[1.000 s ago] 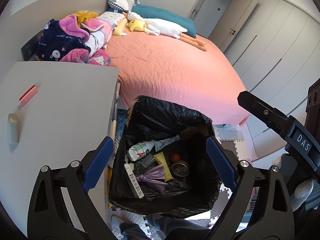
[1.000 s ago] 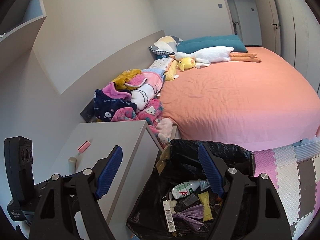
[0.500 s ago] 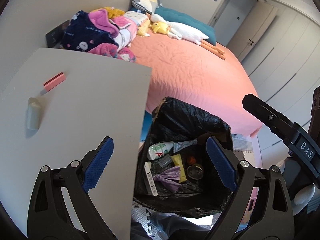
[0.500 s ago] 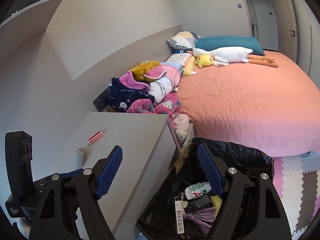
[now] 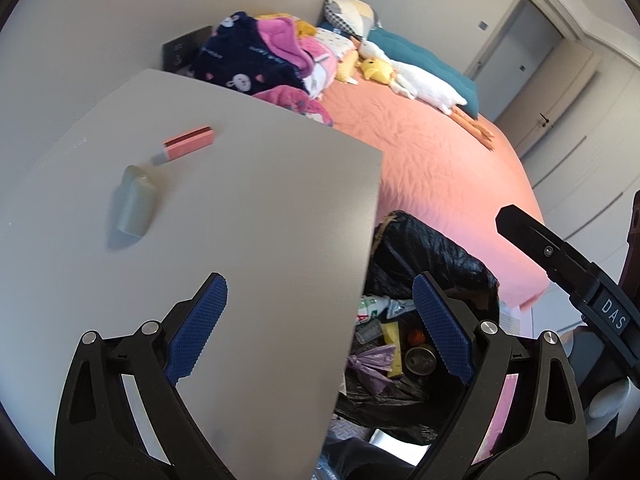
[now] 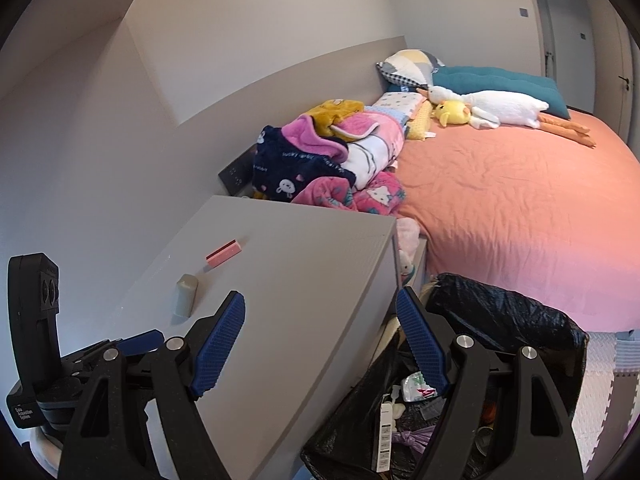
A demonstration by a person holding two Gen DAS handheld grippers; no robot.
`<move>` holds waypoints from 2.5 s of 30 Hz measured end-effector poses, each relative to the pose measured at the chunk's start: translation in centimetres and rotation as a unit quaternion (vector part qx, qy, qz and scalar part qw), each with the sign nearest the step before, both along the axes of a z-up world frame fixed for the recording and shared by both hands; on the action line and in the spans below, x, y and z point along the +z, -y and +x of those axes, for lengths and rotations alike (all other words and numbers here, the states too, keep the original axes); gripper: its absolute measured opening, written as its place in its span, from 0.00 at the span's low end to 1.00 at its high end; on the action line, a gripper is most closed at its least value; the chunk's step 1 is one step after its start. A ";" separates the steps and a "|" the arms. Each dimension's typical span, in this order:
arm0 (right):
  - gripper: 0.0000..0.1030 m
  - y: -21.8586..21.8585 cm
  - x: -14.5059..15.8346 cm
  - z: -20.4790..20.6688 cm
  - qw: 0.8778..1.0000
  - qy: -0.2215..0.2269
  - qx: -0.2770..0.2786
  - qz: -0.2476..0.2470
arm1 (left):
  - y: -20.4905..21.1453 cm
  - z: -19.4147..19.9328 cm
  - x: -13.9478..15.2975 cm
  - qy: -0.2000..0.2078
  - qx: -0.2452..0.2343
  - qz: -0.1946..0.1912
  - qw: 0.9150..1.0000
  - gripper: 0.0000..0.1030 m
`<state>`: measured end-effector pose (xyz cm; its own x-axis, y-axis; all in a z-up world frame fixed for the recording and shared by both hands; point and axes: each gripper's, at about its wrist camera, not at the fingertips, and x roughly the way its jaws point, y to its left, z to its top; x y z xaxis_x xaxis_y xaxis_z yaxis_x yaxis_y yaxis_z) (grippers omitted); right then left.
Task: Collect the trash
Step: 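Move both open grippers back over the table items, then grasp the grey-green foam piece with the left gripper while the right grasps the pink block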
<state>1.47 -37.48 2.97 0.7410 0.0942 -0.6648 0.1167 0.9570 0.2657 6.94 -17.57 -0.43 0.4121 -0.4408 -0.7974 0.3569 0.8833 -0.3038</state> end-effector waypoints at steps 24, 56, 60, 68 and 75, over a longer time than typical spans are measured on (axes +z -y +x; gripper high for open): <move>0.78 -6.3 -4.2 9.7 0.997 -0.050 0.065 0.005 | -8.1 7.0 -4.1 -0.033 0.106 0.019 0.994 0.88; 0.78 -13.2 -10.5 22.0 0.983 -0.107 0.148 -0.028 | -10.4 14.8 -9.1 -0.024 0.129 0.080 0.988 0.50; 0.78 -14.2 -11.2 22.9 0.980 -0.110 0.160 -0.033 | -11.9 15.1 -8.6 -0.019 0.145 0.077 0.986 0.50; 0.78 -16.5 -12.6 24.6 0.976 -0.117 0.178 -0.054 | -13.9 15.3 -7.9 -0.011 0.165 0.079 0.983 0.50; 0.79 -18.1 -13.2 25.6 0.971 -0.119 0.192 -0.085 | -14.5 15.2 -8.1 -0.015 0.171 0.076 0.982 0.50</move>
